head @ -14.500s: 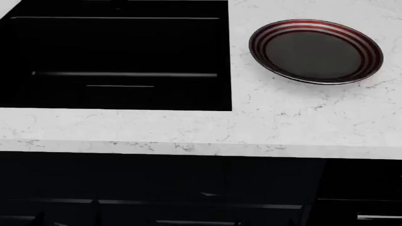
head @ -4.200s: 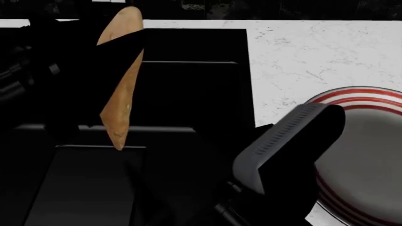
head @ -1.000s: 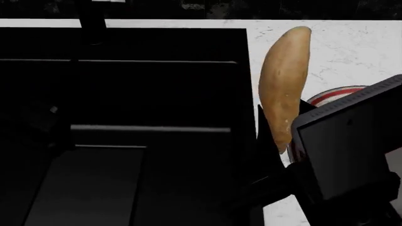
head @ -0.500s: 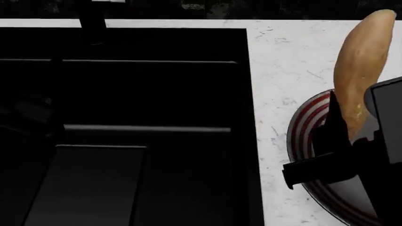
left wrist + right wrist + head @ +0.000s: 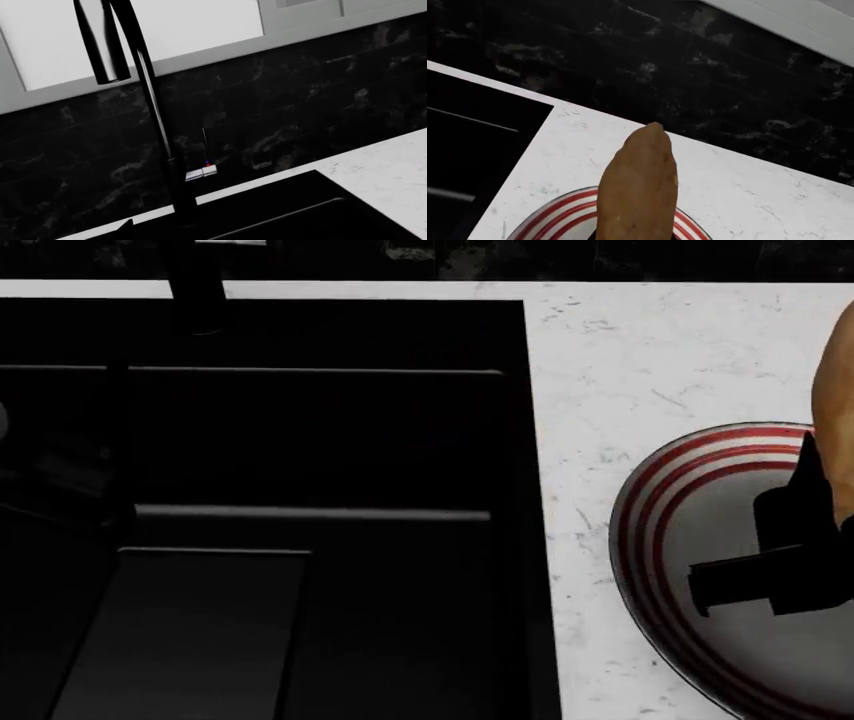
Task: Pick the sweet potato from the sink and place it on the plate located on the counter
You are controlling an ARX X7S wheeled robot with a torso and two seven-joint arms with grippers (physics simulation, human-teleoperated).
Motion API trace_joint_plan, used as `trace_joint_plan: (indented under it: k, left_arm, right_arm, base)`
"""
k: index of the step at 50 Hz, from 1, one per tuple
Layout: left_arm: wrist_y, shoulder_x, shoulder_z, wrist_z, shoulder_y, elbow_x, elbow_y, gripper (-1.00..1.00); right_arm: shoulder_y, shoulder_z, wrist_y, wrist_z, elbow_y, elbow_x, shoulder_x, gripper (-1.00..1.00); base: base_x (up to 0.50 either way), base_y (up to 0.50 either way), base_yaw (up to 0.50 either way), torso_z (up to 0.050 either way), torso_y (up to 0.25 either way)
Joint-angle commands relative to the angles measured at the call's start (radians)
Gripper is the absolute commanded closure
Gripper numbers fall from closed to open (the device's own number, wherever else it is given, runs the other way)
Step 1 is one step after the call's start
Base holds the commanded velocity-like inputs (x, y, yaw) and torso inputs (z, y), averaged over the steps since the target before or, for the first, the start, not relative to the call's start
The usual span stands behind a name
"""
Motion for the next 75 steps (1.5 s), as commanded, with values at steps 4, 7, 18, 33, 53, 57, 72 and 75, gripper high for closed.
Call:
trace_joint_plan:
  k: [4, 7, 18, 33, 53, 57, 72, 75]
  left_arm:
    - [0.007, -0.009, 0.008, -0.012, 0.006, -0.001, 0.001, -1.0]
    - [-0.001, -0.01, 0.018, -0.018, 0.007, -0.001, 0.002, -1.0]
    - [0.005, -0.011, 0.026, -0.02, 0.005, -0.001, -0.018, -1.0]
    - [-0.022, -0.004, 0.034, -0.045, -0.023, -0.02, -0.031, -1.0]
    - [-0.004, -0.016, 0.051, -0.044, -0.028, -0.015, -0.051, -1.0]
    - [-0.006, -0.016, 0.054, -0.047, -0.033, -0.019, -0.05, -1.0]
    - [-0.007, -0.021, 0.058, -0.055, -0.038, -0.031, -0.051, -1.0]
    - [0.0, -0.021, 0.068, -0.052, -0.038, -0.025, -0.057, -1.0]
  right_arm:
    - [-0.007, -0.027, -0.037, 0.0, 0.021, -0.061, 0.043, 1.0]
    - [0.002, -0.03, -0.032, 0.007, 0.029, -0.055, 0.051, 1.0]
    - [0.174, -0.171, 0.077, 0.061, 0.176, 0.015, 0.071, 1.0]
    - [0.424, -0.528, 0.083, 0.028, 0.421, 0.081, 0.131, 1.0]
    - [0.891, -1.074, 0.088, -0.058, 0.651, 0.205, 0.157, 1.0]
    - [0.986, -1.19, 0.087, -0.114, 0.675, 0.201, 0.163, 1.0]
    - [1.184, -1.516, 0.068, -0.303, 0.646, 0.181, 0.188, 1.0]
    - [1.186, -1.533, 0.063, -0.309, 0.646, 0.184, 0.186, 1.0]
  base:
    - [0.0, 0.0, 0.0, 0.005, 0.0]
    - [0.0, 0.0, 0.0, 0.0, 0.003]
    - [0.0, 0.0, 0.0, 0.0, 0.0]
    - [0.0, 0.0, 0.0, 0.0, 0.001]
    - [0.0, 0.0, 0.0, 0.0, 0.001]
    - [0.0, 0.0, 0.0, 0.0, 0.0]
    - [0.0, 0.0, 0.0, 0.0, 0.001]
    - [0.0, 0.0, 0.0, 0.0, 0.0]
